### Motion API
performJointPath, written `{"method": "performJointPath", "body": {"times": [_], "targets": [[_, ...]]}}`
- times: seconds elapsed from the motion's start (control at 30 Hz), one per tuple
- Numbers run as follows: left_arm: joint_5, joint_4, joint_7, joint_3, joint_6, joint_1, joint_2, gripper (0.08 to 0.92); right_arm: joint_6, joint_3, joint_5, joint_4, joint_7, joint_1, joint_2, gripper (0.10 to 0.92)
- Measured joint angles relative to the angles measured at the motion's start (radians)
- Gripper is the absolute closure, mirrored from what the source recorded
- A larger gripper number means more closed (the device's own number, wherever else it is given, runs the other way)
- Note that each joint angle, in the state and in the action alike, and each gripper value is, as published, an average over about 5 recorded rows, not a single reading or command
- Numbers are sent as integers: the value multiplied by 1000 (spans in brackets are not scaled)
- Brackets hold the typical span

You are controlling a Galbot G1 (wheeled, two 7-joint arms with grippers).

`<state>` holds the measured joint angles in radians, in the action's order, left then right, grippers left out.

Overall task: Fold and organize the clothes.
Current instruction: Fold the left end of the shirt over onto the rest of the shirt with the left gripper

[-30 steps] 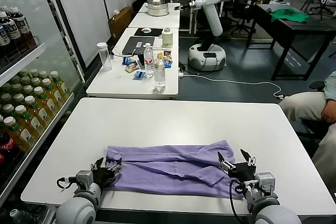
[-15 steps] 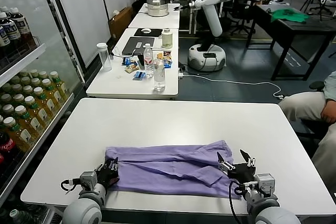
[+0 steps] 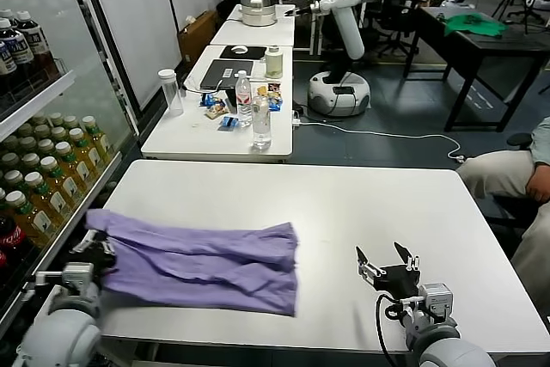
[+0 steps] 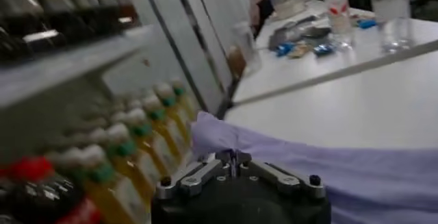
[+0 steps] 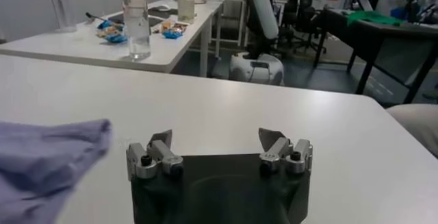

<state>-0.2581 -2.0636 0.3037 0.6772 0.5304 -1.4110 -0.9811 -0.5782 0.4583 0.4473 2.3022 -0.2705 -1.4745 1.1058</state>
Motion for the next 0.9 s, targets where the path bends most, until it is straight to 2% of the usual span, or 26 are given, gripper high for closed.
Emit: {"method": "performJointPath", "body": {"times": [0.13, 0.33, 0.6, 0.7, 0.9], "targets": [[-20, -67, -3, -27, 11, 1, -17, 885, 0, 11, 0, 4, 0, -9, 0, 203], [-106, -164, -8, -180, 28, 26, -85, 885, 0, 31, -1, 7, 1, -24, 1, 203], [-169, -161, -13, -378, 41, 106, -191, 882, 0, 47, -4, -1, 1, -34, 12, 203], [-178, -132, -5, -435, 43, 138, -231, 840, 0, 46, -9, -3, 1, -34, 16, 203], [-181, -104, 4, -501, 44, 180, -280, 683, 0, 44, -10, -6, 3, -30, 16, 203]]}}
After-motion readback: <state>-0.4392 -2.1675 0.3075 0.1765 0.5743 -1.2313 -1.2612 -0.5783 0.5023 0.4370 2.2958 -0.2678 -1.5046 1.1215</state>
